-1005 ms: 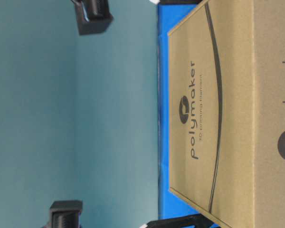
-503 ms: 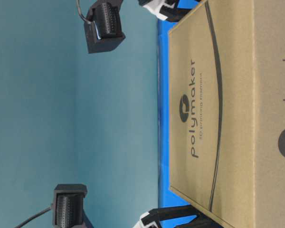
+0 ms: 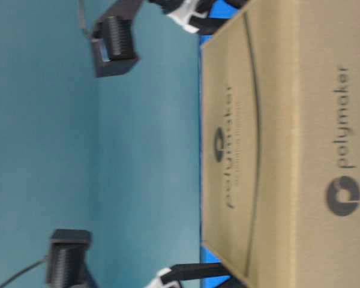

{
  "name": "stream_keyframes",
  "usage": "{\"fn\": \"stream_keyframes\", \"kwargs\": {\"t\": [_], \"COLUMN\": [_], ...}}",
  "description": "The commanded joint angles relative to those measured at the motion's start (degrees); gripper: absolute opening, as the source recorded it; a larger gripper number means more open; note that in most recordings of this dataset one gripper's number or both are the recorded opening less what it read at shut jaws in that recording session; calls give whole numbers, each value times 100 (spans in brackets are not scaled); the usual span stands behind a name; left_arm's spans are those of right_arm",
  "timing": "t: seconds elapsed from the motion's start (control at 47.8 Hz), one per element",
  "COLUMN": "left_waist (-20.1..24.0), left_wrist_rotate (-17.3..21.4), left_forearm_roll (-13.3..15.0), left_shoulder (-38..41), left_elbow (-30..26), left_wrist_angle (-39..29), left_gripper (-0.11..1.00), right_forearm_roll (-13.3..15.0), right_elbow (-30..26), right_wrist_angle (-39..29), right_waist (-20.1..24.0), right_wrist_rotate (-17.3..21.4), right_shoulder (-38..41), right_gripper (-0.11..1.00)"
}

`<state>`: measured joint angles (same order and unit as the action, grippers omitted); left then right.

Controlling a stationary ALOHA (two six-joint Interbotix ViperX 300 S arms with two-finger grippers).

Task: Lift up the cardboard box by clamping it between your arms.
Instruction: 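Squeeze the box between both grippers and begin raising it, then lift the clamped box upward with both arms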

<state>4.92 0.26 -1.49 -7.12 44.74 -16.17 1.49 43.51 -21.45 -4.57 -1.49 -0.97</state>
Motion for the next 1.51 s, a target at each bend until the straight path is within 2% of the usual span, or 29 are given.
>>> {"fn": "stream_keyframes", "kwargs": {"t": [0.0, 0.356, 0.712, 1.34, 1.487], "left_waist": [9, 9, 70, 70, 70], "left_wrist_rotate": [44, 105, 114, 123, 123], "left_forearm_roll": [26, 35, 26, 26, 26], "left_shoulder": [-290, -817, -1125, -1274, -1248], "left_elbow": [-387, -1125, -1978, -3551, -3727], "left_wrist_angle": [-176, -1389, -2364, -3814, -4052], "left_gripper": [87, 87, 87, 87, 87], "right_forearm_roll": [-44, -44, -44, -53, -79], "right_elbow": [-360, -1090, -1978, -3472, -3656], "right_wrist_angle": [-229, -1802, -3111, -4816, -5019], "right_waist": [-18, -18, -26, -44, -26], "right_wrist_rotate": [53, 62, 62, 79, 79], "right_shoulder": [-334, -1063, -1468, -1556, -1556], "right_gripper": [99, 99, 99, 99, 99]}}
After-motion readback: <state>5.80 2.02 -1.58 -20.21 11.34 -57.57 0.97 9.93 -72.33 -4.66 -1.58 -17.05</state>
